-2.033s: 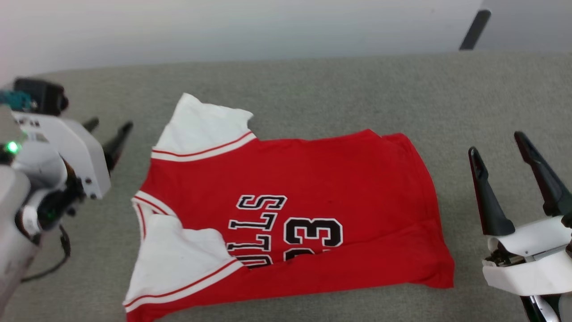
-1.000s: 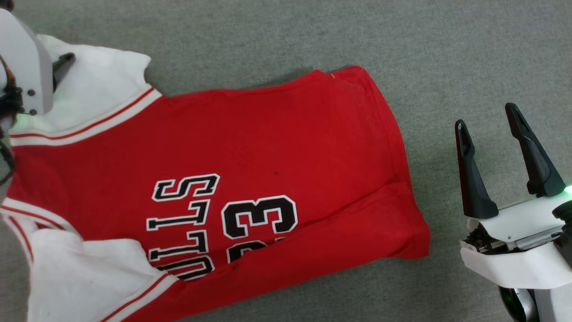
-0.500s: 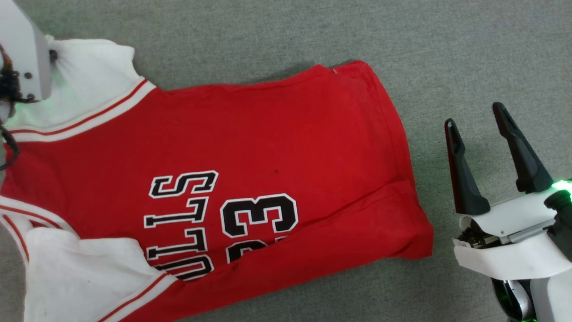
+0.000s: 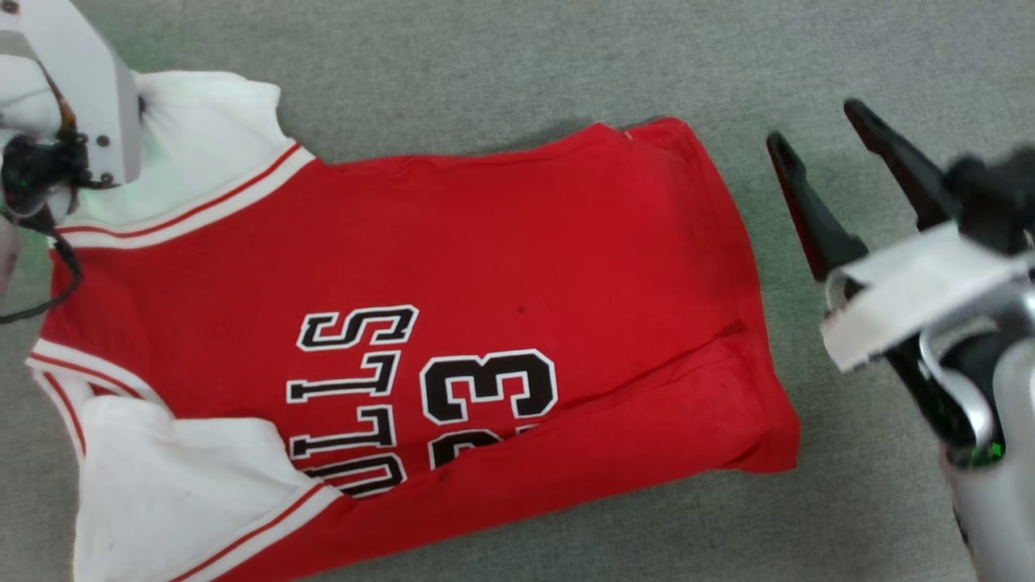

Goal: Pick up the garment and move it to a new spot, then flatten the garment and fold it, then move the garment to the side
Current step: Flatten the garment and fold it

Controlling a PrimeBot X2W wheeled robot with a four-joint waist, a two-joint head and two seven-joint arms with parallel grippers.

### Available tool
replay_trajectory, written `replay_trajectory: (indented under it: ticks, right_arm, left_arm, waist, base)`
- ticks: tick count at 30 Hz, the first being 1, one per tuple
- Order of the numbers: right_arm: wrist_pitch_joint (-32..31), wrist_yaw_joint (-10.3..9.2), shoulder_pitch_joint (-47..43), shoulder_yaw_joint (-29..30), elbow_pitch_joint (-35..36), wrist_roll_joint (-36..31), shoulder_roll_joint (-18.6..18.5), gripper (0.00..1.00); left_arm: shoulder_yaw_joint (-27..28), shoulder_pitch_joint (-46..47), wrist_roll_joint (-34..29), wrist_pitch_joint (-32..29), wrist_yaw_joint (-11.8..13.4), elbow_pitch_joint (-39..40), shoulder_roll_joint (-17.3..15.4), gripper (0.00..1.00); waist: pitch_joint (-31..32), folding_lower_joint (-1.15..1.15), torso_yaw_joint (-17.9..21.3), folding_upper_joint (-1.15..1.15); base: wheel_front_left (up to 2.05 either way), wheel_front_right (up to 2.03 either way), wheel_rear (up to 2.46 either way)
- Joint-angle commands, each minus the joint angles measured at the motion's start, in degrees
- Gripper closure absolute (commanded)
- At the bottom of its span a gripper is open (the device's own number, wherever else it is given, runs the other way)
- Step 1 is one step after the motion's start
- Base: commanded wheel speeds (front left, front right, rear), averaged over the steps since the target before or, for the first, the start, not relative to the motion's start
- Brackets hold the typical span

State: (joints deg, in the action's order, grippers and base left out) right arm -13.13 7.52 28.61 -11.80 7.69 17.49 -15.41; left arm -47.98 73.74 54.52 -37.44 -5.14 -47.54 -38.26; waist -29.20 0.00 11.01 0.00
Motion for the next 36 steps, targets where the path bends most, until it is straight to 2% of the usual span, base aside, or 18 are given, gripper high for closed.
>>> replay_trajectory:
  ticks: [1, 9, 17, 21, 22, 23, 30, 36]
  right_arm:
    - [-2.97, -0.06, 2.87, -1.17, -2.25, 1.57, -0.55, 0.00]
    - [-17.39, -0.06, 14.60, -7.15, -16.73, 9.06, -0.99, 0.00]
    - [-27.28, -0.05, 22.27, -13.92, -28.25, 13.80, 0.13, 0.00]
    - [-29.84, -0.02, 24.20, -16.74, -30.75, 15.36, 0.34, 0.04]
    - [-30.41, -0.02, 24.83, -17.65, -31.29, 15.86, 0.21, 0.90]
    - [-31.01, -0.02, 25.37, -18.56, -31.85, 16.17, -0.02, 1.00]
    - [-29.49, -0.03, 28.51, -20.37, -34.57, 17.73, -1.66, 1.00]
    - [-25.14, -0.06, 27.51, -20.92, -34.71, 18.96, -4.03, 1.00]
  left_arm:
    - [-0.92, -1.18, 0.32, -0.20, -0.57, -0.76, 1.00, 1.00]
    - [-1.47, 0.32, -0.01, 0.84, -1.24, -1.69, 2.58, 1.00]
    - [-1.87, 1.07, 0.27, 1.86, -1.74, -2.93, 3.28, 1.00]
    - [-2.03, 1.26, 0.56, 2.16, -1.94, -3.41, 3.50, 1.00]
    - [-2.06, 1.27, 0.53, 2.23, -1.93, -3.52, 3.62, 1.00]
    - [-2.08, 1.31, 0.56, 2.33, -1.96, -3.73, 3.72, 1.00]
    - [-1.41, 1.34, 1.46, 4.65, -2.05, -5.15, 4.72, 1.00]
    - [-1.48, 1.43, 1.97, 7.50, -2.34, -4.98, 5.38, 1.00]
  waist:
    - [0.02, 0.00, -0.35, 0.00]
    - [-0.49, 0.00, -1.49, 0.00]
    - [-0.93, 0.00, -1.77, 0.00]
    - [-0.95, 0.00, -1.83, 0.00]
    - [-0.95, 0.00, -1.90, 0.00]
    - [-0.94, 0.00, -1.97, 0.00]
    - [0.09, 0.00, -3.03, 0.00]
    - [2.88, 0.00, -5.06, 0.00]
  base:
    - [0.00, 0.00, 0.00]
    - [0.00, 0.00, 0.00]
    - [0.00, 0.00, 0.00]
    - [0.00, 0.00, 0.00]
    - [0.00, 0.00, 0.00]
    - [0.00, 0.00, 0.00]
    - [0.00, 0.00, 0.00]
    - [0.00, 0.00, 0.00]
